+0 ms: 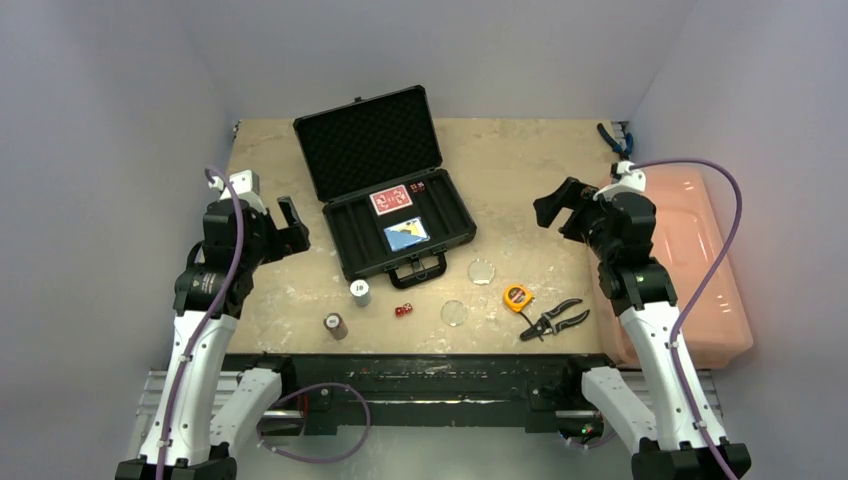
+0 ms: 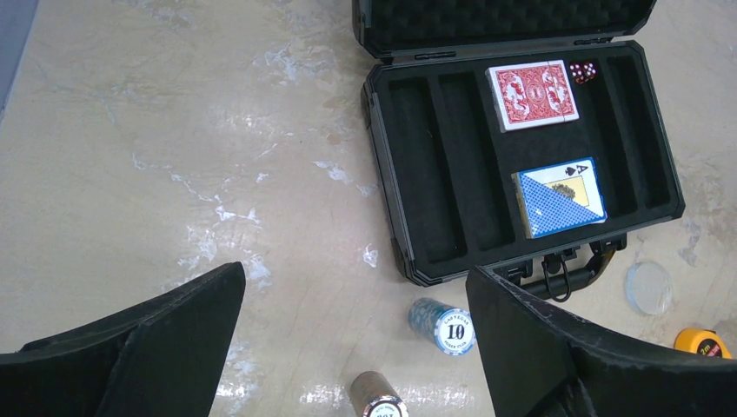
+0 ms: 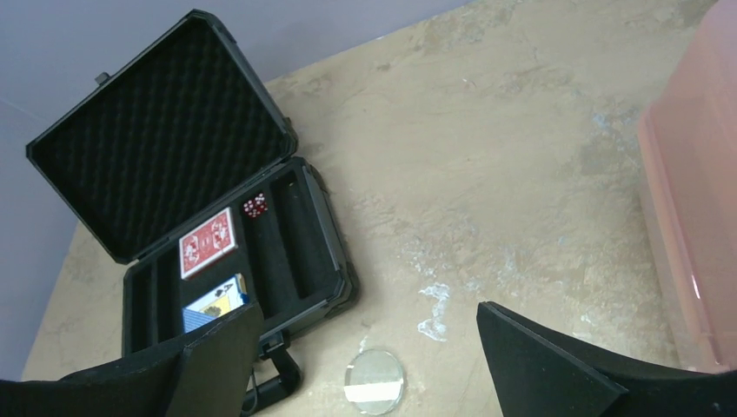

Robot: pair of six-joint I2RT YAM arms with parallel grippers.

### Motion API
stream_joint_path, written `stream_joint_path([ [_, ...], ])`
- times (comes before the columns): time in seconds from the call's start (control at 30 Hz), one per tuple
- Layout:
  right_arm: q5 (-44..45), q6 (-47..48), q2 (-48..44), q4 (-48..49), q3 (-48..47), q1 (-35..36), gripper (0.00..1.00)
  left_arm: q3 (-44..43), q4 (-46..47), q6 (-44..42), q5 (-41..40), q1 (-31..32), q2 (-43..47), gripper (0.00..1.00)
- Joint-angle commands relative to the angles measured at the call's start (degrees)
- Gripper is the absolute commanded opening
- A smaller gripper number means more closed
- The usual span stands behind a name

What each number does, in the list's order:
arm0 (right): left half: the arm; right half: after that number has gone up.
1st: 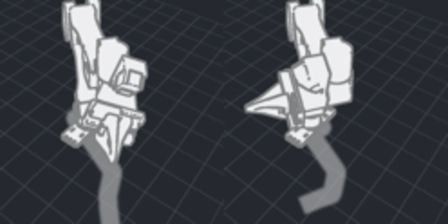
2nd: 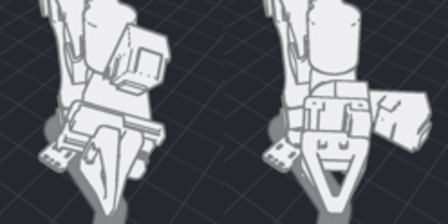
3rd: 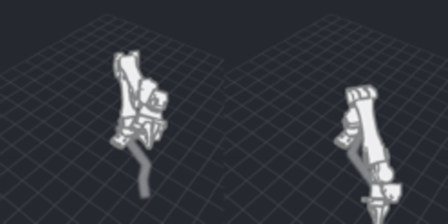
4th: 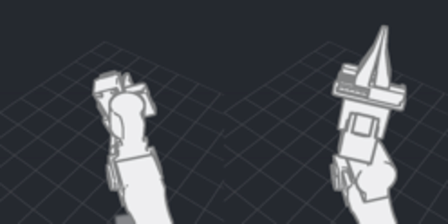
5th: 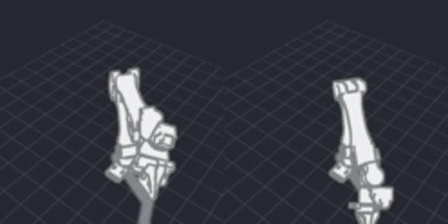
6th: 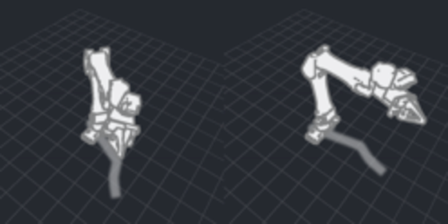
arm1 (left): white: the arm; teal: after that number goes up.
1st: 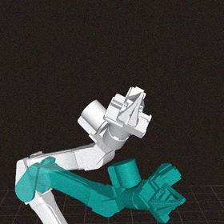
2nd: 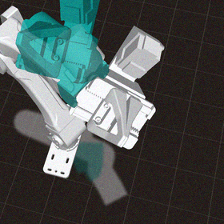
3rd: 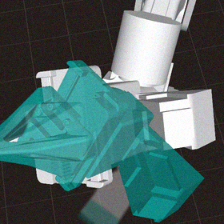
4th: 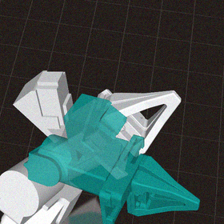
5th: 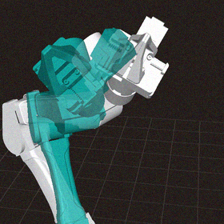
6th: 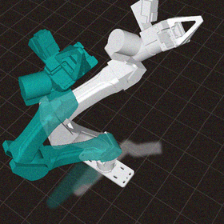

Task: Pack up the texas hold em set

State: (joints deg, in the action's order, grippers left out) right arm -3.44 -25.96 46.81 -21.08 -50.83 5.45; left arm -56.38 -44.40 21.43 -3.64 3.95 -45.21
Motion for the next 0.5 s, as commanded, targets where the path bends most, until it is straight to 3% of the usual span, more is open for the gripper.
stream_joint_path([
  [0.0,1.81,0.41,-0.82,-1.57,-1.6,-0.1,0.99,-1.46,2.01,-1.07,0.65,0.29,0.46,1.0],
  [0.47,3.62,-0.77,-2.49,-2.65,-0.27,-0.18,0.99,-1.19,2.2,-1.22,1.07,0.3,-0.09,1.0],
])
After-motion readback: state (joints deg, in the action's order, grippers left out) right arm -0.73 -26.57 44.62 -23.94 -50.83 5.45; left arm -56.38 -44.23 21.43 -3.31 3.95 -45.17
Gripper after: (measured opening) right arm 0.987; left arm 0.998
